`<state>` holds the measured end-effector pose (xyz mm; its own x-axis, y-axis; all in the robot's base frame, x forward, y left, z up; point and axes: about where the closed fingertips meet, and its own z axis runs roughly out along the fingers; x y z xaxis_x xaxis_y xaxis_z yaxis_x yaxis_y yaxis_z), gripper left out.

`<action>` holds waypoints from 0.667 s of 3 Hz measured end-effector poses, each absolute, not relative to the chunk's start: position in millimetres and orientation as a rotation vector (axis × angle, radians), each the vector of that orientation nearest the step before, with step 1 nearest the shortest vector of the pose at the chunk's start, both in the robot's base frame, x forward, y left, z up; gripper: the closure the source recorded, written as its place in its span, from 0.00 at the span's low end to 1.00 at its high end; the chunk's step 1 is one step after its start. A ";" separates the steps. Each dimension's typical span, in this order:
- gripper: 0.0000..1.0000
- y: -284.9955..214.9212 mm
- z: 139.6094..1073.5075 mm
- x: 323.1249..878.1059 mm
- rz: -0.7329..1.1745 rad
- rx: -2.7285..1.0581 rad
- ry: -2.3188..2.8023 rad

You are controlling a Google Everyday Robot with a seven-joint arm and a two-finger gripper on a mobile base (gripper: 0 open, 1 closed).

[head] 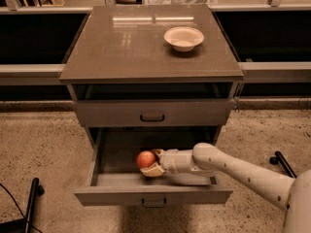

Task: Place apple into middle drawer

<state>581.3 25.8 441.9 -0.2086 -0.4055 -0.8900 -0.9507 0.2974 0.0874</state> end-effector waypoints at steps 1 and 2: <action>0.00 25.9 441.9 581.3 0.861 -1.227 1.768; 0.00 25.9 441.9 581.3 0.861 -1.227 1.768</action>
Offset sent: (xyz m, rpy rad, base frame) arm 0.0000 0.0000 0.0000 0.0000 0.0000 0.0000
